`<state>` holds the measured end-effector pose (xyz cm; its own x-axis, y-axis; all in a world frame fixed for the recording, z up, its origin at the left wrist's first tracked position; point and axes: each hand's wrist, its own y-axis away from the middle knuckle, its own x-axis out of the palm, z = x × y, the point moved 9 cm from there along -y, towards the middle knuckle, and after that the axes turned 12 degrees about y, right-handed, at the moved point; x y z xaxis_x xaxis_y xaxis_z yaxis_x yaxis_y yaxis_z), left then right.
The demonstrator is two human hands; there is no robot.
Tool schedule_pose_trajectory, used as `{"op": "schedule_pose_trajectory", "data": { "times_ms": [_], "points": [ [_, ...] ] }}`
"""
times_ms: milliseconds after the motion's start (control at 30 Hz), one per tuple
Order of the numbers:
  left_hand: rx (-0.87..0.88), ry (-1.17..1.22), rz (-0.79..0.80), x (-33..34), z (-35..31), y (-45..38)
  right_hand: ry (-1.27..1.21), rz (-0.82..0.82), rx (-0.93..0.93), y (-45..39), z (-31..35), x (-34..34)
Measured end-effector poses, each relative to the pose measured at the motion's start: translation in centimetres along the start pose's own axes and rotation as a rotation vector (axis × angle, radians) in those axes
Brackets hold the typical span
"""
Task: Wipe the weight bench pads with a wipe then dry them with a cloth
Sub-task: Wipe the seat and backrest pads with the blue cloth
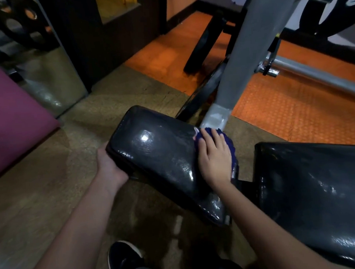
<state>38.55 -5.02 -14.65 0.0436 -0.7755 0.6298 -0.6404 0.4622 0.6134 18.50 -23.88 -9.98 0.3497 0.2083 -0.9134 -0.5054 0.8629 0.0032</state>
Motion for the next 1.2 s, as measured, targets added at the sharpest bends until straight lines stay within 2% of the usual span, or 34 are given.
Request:
{"op": "schedule_pose_trajectory", "data": {
  "times_ms": [67,167,233,300,400,467,600,700,767,867,967,1067,1100,1133,1200],
  "points": [
    [0.010,0.000,0.001,0.3,0.0,0.1,-0.004,0.007,0.028,-2.5,4.3,0.2],
    [0.034,0.011,0.040,1.2,-0.3,0.6,-0.019,-0.031,-0.237,-1.6,14.0,0.5],
    [0.035,0.013,0.063,1.2,-0.4,0.8,-0.001,-0.028,-0.404,1.8,17.6,1.0],
    [0.025,0.001,0.052,1.0,-0.4,0.8,0.050,-0.030,-0.562,5.2,17.5,1.3],
    [0.005,0.011,0.044,0.8,-0.2,0.8,0.139,-0.018,-0.717,8.4,12.7,1.6],
    [-0.007,0.014,0.030,0.6,0.0,0.5,0.134,0.027,-0.662,8.6,7.9,1.3],
    [0.019,0.009,0.007,0.2,-0.2,0.2,-0.010,0.038,-0.310,4.8,-0.5,0.0],
    [0.009,0.015,-0.014,-0.1,0.0,0.0,-0.036,0.015,-0.009,-0.3,-1.4,0.3],
    [0.009,0.023,-0.022,-0.1,0.0,0.0,-0.017,0.007,0.111,-3.4,1.6,0.6],
    [0.031,0.042,-0.003,0.9,-0.2,0.3,-0.031,-0.053,-0.100,-3.8,10.9,0.5],
    [0.036,0.017,0.029,1.5,-0.2,0.9,-0.026,-0.035,-0.367,1.6,16.3,1.0],
    [0.036,-0.001,-0.007,0.9,-0.2,0.9,0.092,-0.005,-0.678,8.1,14.4,1.5],
    [0.037,-0.003,-0.013,0.8,-0.2,0.9,0.124,-0.002,-0.722,9.4,12.4,1.8],
    [0.036,-0.012,-0.022,0.5,-0.2,0.7,0.128,-0.002,-0.702,10.0,9.8,1.8],
    [0.023,-0.011,-0.035,-0.1,-0.2,0.4,0.086,0.014,-0.526,9.5,4.4,1.5]
  ]
}}
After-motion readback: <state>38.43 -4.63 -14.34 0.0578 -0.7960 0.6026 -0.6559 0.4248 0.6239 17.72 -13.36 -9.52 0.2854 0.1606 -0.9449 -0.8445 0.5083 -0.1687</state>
